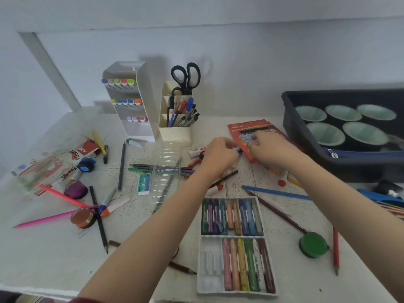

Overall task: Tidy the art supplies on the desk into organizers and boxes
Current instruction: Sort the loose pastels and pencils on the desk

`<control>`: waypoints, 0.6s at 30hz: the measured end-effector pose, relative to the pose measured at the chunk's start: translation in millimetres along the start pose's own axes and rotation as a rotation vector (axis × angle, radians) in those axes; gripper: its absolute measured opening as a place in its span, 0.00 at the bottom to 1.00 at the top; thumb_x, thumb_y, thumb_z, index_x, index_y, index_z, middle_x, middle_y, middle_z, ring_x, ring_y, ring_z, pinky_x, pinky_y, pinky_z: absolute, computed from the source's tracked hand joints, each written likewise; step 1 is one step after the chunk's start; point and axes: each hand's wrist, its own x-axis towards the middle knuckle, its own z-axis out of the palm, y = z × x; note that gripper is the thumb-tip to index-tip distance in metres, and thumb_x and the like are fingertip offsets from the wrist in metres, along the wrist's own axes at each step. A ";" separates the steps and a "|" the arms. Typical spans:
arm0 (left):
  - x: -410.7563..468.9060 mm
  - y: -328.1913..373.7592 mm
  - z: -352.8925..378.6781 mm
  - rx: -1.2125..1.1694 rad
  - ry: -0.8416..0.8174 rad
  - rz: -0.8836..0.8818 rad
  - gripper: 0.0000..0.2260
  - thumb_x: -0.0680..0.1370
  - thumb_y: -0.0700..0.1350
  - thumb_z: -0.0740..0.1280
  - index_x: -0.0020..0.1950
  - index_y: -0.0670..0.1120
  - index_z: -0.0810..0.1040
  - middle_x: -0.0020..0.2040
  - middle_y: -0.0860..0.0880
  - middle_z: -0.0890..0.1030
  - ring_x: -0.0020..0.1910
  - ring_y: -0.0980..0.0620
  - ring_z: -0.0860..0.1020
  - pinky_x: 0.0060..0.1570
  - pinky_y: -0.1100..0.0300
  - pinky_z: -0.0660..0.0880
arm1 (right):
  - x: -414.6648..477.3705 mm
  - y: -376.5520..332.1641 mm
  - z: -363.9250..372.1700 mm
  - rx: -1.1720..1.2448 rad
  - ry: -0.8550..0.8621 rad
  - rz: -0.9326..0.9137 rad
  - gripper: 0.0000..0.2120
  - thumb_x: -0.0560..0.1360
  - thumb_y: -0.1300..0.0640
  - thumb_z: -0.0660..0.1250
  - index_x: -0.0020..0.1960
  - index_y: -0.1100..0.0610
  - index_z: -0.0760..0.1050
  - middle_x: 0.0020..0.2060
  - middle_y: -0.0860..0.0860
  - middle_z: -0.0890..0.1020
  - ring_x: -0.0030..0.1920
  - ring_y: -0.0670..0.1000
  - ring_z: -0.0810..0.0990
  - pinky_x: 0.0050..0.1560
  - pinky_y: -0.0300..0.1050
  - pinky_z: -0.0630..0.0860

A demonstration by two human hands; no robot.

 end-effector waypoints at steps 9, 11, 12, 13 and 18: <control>-6.8 -37.6 -67.4 0.699 0.245 -0.011 0.07 0.73 0.42 0.66 0.49 0.49 0.80 0.49 0.50 0.79 0.49 0.50 0.76 0.42 0.59 0.68 | 9.7 -59.8 27.3 -0.086 0.038 -0.289 0.23 0.75 0.39 0.61 0.58 0.57 0.76 0.52 0.52 0.80 0.53 0.53 0.77 0.54 0.51 0.73; -5.5 -40.7 -67.5 0.763 0.236 -0.013 0.07 0.74 0.44 0.67 0.50 0.48 0.81 0.50 0.50 0.80 0.49 0.48 0.77 0.42 0.59 0.68 | 13.8 -68.2 36.1 -0.136 0.053 -0.294 0.24 0.73 0.36 0.61 0.53 0.57 0.77 0.48 0.52 0.80 0.51 0.54 0.77 0.50 0.49 0.72; -4.2 -42.0 -67.3 0.785 0.231 -0.015 0.07 0.74 0.45 0.67 0.50 0.48 0.81 0.50 0.49 0.80 0.48 0.48 0.78 0.41 0.59 0.69 | 15.9 -70.6 39.3 -0.142 0.062 -0.296 0.23 0.73 0.37 0.62 0.51 0.57 0.78 0.46 0.52 0.80 0.49 0.54 0.77 0.47 0.48 0.71; -3.2 -43.0 -67.1 0.800 0.224 -0.018 0.07 0.74 0.46 0.66 0.50 0.48 0.81 0.49 0.49 0.80 0.48 0.48 0.78 0.41 0.59 0.69 | 17.6 -71.8 41.2 -0.133 0.068 -0.297 0.22 0.73 0.38 0.62 0.50 0.57 0.78 0.45 0.52 0.80 0.48 0.54 0.77 0.44 0.46 0.69; 2.1 -48.9 -64.8 0.865 0.173 0.003 0.08 0.75 0.48 0.66 0.49 0.46 0.80 0.45 0.48 0.80 0.45 0.48 0.77 0.39 0.58 0.71 | 23.3 -66.6 42.9 -0.156 0.113 -0.290 0.14 0.73 0.45 0.63 0.47 0.57 0.75 0.40 0.51 0.75 0.46 0.55 0.76 0.44 0.46 0.66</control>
